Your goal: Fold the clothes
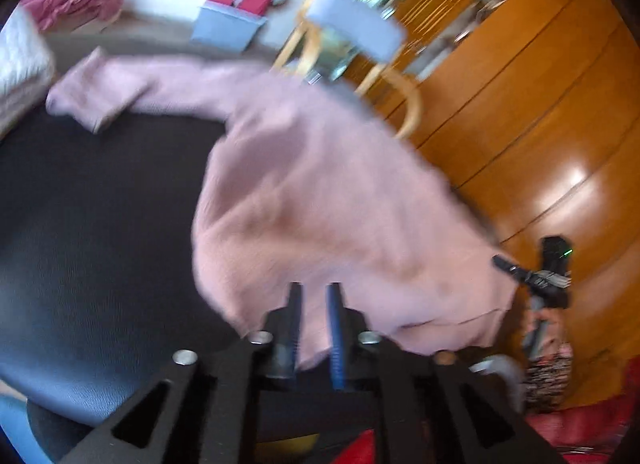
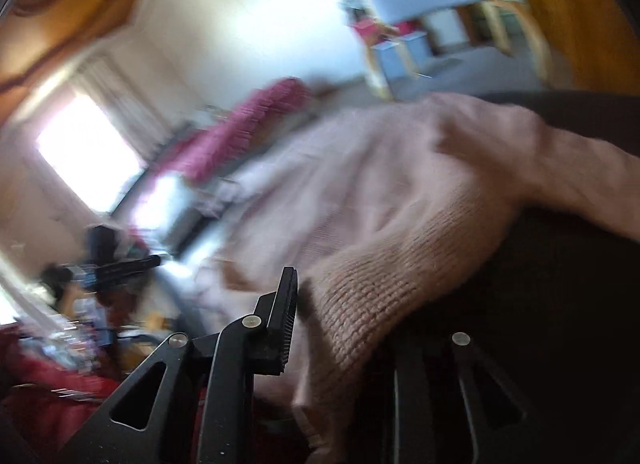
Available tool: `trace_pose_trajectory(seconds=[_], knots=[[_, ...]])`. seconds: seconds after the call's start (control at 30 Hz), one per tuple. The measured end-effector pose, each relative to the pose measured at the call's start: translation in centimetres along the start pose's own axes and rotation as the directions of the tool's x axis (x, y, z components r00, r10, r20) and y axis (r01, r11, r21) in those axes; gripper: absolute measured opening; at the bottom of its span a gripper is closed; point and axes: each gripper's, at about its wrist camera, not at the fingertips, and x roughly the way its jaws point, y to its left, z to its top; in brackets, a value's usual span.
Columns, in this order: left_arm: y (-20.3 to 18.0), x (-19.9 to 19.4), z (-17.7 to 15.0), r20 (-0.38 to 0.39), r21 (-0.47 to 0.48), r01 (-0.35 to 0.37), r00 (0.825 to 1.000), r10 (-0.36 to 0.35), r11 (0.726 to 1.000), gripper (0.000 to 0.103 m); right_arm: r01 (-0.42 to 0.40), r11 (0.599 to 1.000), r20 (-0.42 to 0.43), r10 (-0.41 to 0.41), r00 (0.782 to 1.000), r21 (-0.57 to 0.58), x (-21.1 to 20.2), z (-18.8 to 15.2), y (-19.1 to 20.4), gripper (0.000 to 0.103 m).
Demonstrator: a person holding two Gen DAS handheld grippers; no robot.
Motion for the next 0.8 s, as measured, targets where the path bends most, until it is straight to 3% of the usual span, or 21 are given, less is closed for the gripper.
trace_pose_trajectory(seconds=[0.03, 0.07, 0.13, 0.17, 0.23, 0.3, 0.37, 0.5, 0.57, 0.6, 0.67, 0.73, 0.8], knots=[[0.2, 1.3, -0.6, -0.037, 0.003, -0.051, 0.998, 0.051, 0.999, 0.016, 0.159, 0.987, -0.051, -0.16, 0.986, -0.026, 1.6, -0.4, -0.2, 0.041], [0.5, 2.6, -1.2, -0.071, 0.016, -0.101, 0.992, 0.102, 0.995, 0.016, 0.291, 0.954, -0.074, -0.296, 0.952, -0.069, 2.6, -0.9, -0.4, 0.041], [0.5, 2.2, -1.8, -0.037, 0.026, -0.09, 0.995, 0.09, 0.996, 0.016, 0.441, 0.885, -0.029, -0.449, 0.893, -0.148, 2.9, -1.3, 0.0, 0.041], [0.5, 2.0, -2.1, -0.019, 0.031, -0.082, 0.996, 0.083, 0.996, 0.017, 0.475, 0.865, 0.006, -0.48, 0.877, -0.164, 2.6, -1.4, 0.3, 0.041], [0.7, 1.7, -2.5, -0.022, 0.032, -0.059, 0.998, 0.06, 0.998, 0.018, 0.436, 0.889, 0.085, -0.428, 0.9, -0.136, 0.7, -1.1, 1.0, 0.041], [1.2, 1.5, -2.7, -0.067, 0.023, -0.026, 0.997, 0.028, 0.999, 0.019, 0.33, 0.934, 0.133, -0.313, 0.94, -0.135, -1.0, -0.9, 1.8, 0.049], [0.7, 2.1, -2.8, -0.068, 0.042, -0.009, 0.998, 0.011, 0.999, 0.022, 0.214, 0.952, 0.125, -0.191, 0.974, -0.217, -1.5, -1.2, 3.7, 0.059], [-0.4, 3.2, -2.9, -0.066, 0.081, 0.026, 0.998, -0.02, 0.996, 0.024, 0.025, 0.913, 0.029, -0.014, 0.999, -0.407, 0.8, -2.5, 8.8, 0.059], [-1.4, 4.1, -2.7, -0.048, 0.122, 0.014, 0.999, -0.008, 0.992, 0.024, 0.022, 0.889, -0.014, -0.032, 0.999, -0.457, 3.0, -3.2, 10.6, 0.059], [-1.9, 4.5, -2.6, -0.029, 0.144, 0.003, 1.0, 0.001, 0.99, 0.026, 0.058, 0.875, -0.039, -0.088, 0.995, -0.481, 4.8, -3.5, 11.3, 0.059], [-2.7, 5.3, -2.4, 0.007, 0.186, -0.017, 1.0, 0.016, 0.982, 0.027, 0.169, 0.842, -0.058, -0.231, 0.971, -0.512, 8.2, -3.6, 11.3, 0.059], [-3.2, 6.0, -2.2, 0.039, 0.22, -0.039, 0.999, 0.031, 0.975, 0.028, 0.264, 0.805, -0.075, -0.355, 0.932, -0.531, 11.0, -3.4, 10.6, 0.059], [-3.6, 6.6, -1.9, 0.066, 0.23, -0.056, 0.997, 0.042, 0.971, 0.028, 0.253, 0.832, -0.088, -0.337, 0.937, -0.494, 12.2, -2.6, 10.1, 0.066]])
